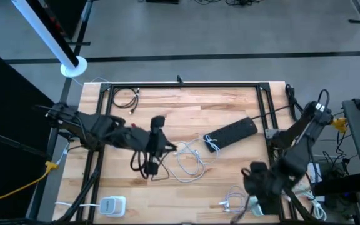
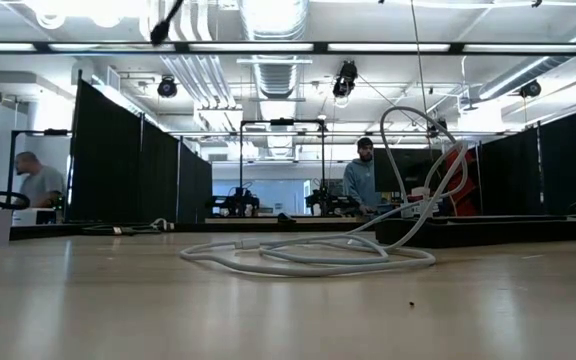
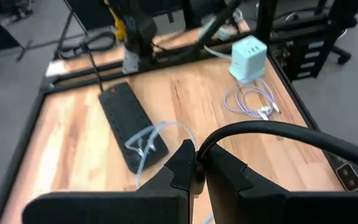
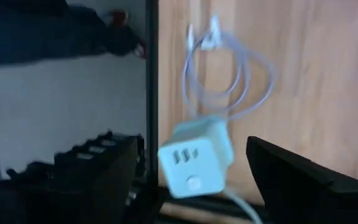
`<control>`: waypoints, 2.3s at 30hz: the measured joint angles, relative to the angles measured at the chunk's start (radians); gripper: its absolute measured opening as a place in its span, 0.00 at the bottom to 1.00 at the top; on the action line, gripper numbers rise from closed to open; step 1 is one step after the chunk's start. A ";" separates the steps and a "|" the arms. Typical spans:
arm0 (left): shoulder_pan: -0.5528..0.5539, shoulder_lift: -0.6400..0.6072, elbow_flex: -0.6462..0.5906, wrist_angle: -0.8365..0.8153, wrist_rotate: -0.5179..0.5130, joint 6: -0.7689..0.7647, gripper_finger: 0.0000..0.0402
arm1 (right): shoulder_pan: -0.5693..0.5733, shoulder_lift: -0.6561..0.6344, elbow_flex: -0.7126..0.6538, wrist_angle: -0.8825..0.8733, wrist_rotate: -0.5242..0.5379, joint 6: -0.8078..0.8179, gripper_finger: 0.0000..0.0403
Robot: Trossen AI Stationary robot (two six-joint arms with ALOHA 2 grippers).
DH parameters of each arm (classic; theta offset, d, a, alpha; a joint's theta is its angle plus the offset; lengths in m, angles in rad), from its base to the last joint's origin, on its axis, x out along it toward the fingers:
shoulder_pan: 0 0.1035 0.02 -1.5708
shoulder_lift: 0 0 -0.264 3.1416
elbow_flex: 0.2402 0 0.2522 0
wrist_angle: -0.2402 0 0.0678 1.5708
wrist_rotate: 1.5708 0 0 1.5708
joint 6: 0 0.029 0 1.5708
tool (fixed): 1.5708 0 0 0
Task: Plug in charger cables
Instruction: Insert the top right black charger cable into the right white outlet extension
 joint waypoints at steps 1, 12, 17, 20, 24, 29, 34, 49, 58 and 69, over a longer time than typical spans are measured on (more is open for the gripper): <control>-0.001 0.000 -0.026 0.022 -0.004 -0.030 0.04 | 0.022 0.015 0.000 -0.001 -0.011 -0.001 0.76; -0.045 0.000 -0.253 0.277 -0.073 -0.185 0.04 | 0.149 0.173 -0.016 -0.107 0.005 -0.080 0.86; -0.045 -0.001 -0.289 0.350 -0.121 -0.213 0.04 | 0.150 0.221 -0.018 -0.098 -0.009 -0.080 0.86; -0.045 -0.001 -0.296 0.360 -0.137 -0.225 0.04 | 0.150 0.240 -0.030 -0.092 -0.008 -0.080 0.86; -0.044 -0.001 -0.298 0.374 -0.146 -0.243 0.04 | 0.154 0.263 -0.049 -0.056 -0.027 -0.067 0.86; -0.045 -0.001 -0.298 0.376 -0.146 -0.247 0.04 | 0.170 0.274 -0.057 -0.024 -0.036 -0.098 0.86; -0.045 -0.001 -0.298 0.376 -0.146 -0.246 0.04 | 0.175 0.290 -0.105 0.002 -0.049 -0.103 0.86; -0.045 -0.001 -0.298 0.376 -0.146 -0.243 0.04 | 0.148 0.285 -0.206 0.105 -0.133 -0.109 0.79; -0.045 -0.001 -0.298 0.378 -0.145 -0.256 0.04 | 0.102 0.172 -0.207 -0.026 -0.132 -0.001 0.79; -0.043 0.000 -0.297 0.443 -0.145 -0.228 0.04 | -0.081 0.044 -0.278 -0.136 -0.062 0.033 0.79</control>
